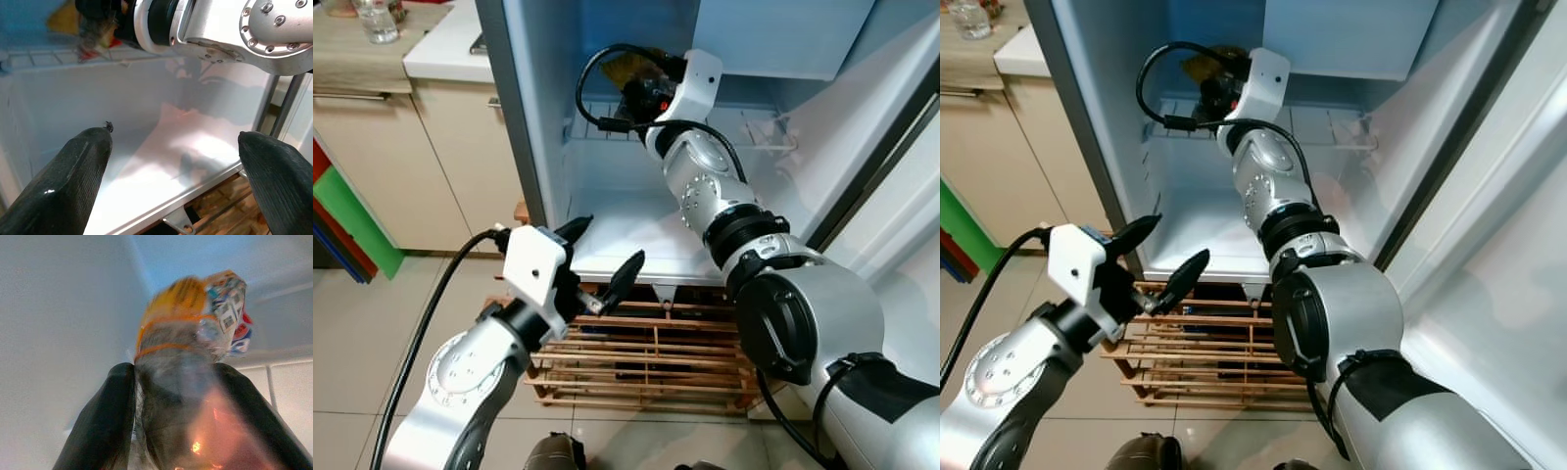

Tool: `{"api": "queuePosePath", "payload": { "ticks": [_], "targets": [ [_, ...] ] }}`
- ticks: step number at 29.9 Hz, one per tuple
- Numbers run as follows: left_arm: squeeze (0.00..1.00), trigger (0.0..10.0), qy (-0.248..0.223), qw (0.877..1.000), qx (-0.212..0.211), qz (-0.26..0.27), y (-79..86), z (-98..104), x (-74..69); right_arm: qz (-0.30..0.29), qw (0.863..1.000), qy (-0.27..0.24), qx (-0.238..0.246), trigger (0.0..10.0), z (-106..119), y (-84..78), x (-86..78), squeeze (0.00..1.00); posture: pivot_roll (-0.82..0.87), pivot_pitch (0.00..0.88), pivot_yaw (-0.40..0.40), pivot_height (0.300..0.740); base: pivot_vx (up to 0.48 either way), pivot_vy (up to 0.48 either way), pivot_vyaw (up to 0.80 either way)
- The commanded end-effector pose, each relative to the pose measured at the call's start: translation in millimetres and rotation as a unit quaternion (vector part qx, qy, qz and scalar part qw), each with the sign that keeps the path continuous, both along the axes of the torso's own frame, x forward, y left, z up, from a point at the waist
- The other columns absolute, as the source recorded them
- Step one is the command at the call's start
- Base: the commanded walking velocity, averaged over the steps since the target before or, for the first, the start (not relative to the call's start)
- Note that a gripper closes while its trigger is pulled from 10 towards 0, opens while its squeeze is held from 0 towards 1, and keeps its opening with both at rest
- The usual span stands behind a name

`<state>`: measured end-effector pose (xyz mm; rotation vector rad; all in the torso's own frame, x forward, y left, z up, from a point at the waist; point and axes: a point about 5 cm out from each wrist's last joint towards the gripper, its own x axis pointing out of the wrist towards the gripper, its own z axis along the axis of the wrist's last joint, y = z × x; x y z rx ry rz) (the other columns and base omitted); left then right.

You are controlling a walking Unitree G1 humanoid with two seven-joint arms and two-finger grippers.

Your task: Restocking fridge

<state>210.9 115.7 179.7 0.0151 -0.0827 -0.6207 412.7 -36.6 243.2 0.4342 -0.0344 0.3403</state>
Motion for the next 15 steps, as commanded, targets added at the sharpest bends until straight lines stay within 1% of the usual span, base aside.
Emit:
{"api": "queuePosePath", "payload": {
  "ticks": [1, 7, 12, 15],
  "targets": [
    [0.0, 10.0, 0.0, 1.0, -0.002, -0.003, -1.8, 3, -5.6, -0.009, 1.0, -0.022, 0.0, 10.0, 14, 0.5, 1.4, 1.0, 0.29, 0.128, -0.041, 0.74, 0.0, 0.0, 0.0],
    [0.0, 10.0, 0.008, 1.0, 0.003, 0.0, -1.1, 5, -8.4, -0.02, 0.999, -0.025, 0.003, 10.0, 20, 2.2, 1.8, 1.0, 0.29, 0.127, -0.041, 0.74, 0.0, 0.0, 0.0],
    [0.0, 10.0, 0.008, 1.0, 0.009, -0.001, -1.5, 5, -4.8, -0.032, 0.999, -0.028, 0.03, 10.0, 28, -0.2, 3.0, 1.0, 0.29, 0.117, -0.037, 0.74, 0.0, 0.0, 0.0],
    [0.0, 10.0, 0.005, 1.0, 0.014, -0.005, -1.2, 5, -0.7, -0.038, 0.997, -0.024, 0.06, 10.0, 31, -1.6, 3.5, 1.0, 0.28, 0.099, -0.032, 0.74, 0.0, 0.0, 0.0]
  ]
}}
